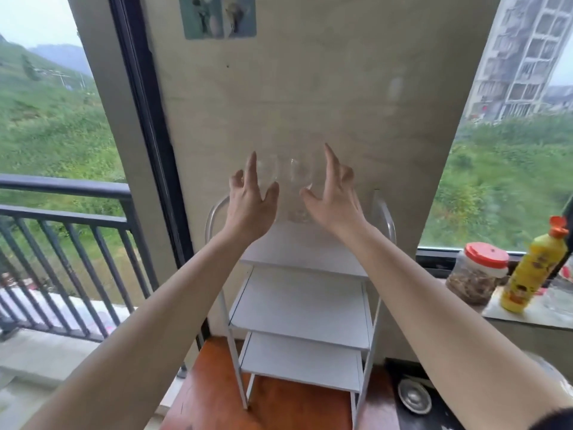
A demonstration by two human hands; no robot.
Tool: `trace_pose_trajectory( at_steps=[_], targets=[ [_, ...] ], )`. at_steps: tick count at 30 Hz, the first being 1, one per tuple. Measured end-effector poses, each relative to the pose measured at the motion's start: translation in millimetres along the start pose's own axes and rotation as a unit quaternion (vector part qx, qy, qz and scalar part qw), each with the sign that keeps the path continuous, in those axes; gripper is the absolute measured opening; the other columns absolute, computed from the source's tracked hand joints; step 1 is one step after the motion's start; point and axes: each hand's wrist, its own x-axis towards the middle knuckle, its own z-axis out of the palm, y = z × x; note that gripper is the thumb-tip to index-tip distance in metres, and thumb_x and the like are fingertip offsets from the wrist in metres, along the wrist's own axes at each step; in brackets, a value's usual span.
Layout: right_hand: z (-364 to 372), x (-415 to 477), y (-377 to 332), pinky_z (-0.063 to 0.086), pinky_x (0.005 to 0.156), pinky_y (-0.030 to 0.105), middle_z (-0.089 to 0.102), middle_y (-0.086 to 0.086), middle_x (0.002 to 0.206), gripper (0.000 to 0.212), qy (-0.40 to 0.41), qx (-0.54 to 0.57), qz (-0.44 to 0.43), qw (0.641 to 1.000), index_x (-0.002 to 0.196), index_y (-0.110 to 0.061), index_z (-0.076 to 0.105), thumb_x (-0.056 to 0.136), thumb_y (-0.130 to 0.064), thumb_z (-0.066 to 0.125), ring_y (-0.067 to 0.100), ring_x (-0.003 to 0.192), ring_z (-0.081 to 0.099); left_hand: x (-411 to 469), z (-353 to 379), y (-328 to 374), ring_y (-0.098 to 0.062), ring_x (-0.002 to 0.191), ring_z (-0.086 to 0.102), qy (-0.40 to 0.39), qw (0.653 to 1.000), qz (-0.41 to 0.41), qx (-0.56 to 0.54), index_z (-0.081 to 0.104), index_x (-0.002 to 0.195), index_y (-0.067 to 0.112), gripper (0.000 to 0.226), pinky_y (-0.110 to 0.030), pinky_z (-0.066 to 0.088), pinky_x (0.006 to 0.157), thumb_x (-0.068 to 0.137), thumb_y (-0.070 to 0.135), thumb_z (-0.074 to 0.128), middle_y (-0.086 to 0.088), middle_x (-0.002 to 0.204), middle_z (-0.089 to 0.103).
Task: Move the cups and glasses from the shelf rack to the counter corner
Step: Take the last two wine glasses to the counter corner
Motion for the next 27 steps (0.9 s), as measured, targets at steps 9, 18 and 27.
trace_pose_trajectory(
  at_steps=[9, 18, 27],
  targets=[
    [27, 22, 10, 0.035, 0.092, 0.027, 0.041, 0.015, 0.142, 0.057, 0.020, 0.048, -0.008, 0.999, 0.144, -0.017, 0.035, 0.095, -0.027, 0.064, 0.028, 0.124, 0.047, 25, 7, -19, -0.030, 0.122, 0.052, 0.019, 0.997, 0.058, -0.037, 0.031, 0.139, 0.022, 0.045, -0.034, 0.035, 0.090, 0.101, 0.038, 0.049, -0.012, 0.141, 0.045],
    [21, 11, 2, 0.038, 0.087, 0.031, 0.037, 0.004, 0.127, 0.048, 0.062, 0.089, -0.015, 0.994, 0.131, -0.003, 0.031, 0.099, -0.023, 0.061, 0.025, 0.114, 0.048, 15, 0, -13, -0.023, 0.113, 0.060, 0.048, 0.990, 0.048, -0.121, 0.026, 0.121, 0.015, 0.044, -0.033, 0.047, 0.087, 0.098, 0.030, 0.060, -0.010, 0.127, 0.047],
    [-28, -37, -44, 0.040, 0.109, 0.023, 0.045, 0.012, 0.152, 0.079, 0.195, 0.153, -0.065, 0.966, 0.157, -0.011, 0.020, 0.096, -0.035, 0.066, 0.015, 0.132, 0.049, -46, -51, 33, -0.016, 0.102, 0.063, 0.140, 0.955, 0.112, -0.238, 0.033, 0.138, 0.012, 0.057, -0.021, 0.053, 0.077, 0.094, 0.026, 0.067, -0.008, 0.128, 0.054]
  ],
)
